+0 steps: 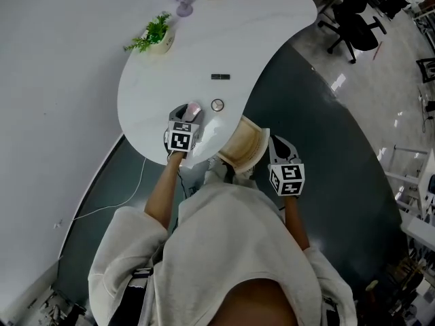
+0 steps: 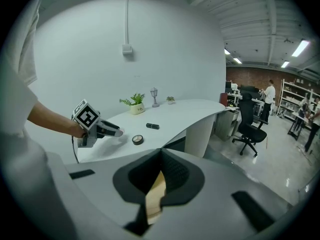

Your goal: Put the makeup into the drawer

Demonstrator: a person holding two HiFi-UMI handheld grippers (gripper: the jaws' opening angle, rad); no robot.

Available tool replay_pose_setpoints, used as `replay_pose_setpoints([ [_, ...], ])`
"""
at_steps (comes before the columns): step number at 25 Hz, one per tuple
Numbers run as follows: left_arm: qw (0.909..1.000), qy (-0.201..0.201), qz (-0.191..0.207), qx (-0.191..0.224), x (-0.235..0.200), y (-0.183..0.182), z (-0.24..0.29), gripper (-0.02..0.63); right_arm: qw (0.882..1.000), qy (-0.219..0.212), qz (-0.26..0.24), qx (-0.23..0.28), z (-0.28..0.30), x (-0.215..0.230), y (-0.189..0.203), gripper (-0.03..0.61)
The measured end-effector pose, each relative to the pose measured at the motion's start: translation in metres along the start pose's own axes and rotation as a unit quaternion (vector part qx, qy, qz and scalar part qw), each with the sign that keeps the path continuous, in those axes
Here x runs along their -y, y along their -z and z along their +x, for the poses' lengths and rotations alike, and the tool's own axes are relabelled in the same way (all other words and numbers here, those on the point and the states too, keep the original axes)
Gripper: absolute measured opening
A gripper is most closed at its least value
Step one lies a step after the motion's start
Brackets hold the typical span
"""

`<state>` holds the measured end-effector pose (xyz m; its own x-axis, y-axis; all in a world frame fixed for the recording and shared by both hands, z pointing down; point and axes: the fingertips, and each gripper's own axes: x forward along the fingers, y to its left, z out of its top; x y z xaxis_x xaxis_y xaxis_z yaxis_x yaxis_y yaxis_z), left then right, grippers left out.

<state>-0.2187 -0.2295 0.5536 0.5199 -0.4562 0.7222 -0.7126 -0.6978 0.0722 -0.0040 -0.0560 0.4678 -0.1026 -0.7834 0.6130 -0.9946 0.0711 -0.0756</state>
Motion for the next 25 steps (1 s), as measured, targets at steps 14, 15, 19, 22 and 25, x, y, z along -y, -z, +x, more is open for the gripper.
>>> replay_pose_setpoints([
  [14, 0.9975, 0.039, 0.045, 0.038, 0.088, -0.019, -0.041, 0.225, 0.999, 0.002, 0.043, 0.004, -0.019, 0.028, 0.04, -0.002],
  [15, 0.9971, 0.043, 0.048, 0.039, 0.095, -0.021, -0.042, 0.225, 0.999, 0.003, 0.045, 0.003, -0.02, 0.031, 0.043, -0.003],
  [19, 0.9951, 0.062, 0.063, 0.043, 0.124, -0.026, -0.038, 0.224, 0.998, 0.004, 0.055, -0.001, -0.024, 0.043, 0.055, -0.002],
  [22, 0.993, 0.082, 0.073, 0.043, 0.148, -0.03, -0.03, 0.224, 0.998, 0.001, 0.059, -0.006, -0.024, 0.051, 0.064, -0.002],
  [25, 0.9907, 0.101, 0.082, 0.037, 0.175, -0.027, -0.021, 0.224, 0.998, 0.001, 0.065, -0.011, -0.025, 0.059, 0.073, -0.002],
])
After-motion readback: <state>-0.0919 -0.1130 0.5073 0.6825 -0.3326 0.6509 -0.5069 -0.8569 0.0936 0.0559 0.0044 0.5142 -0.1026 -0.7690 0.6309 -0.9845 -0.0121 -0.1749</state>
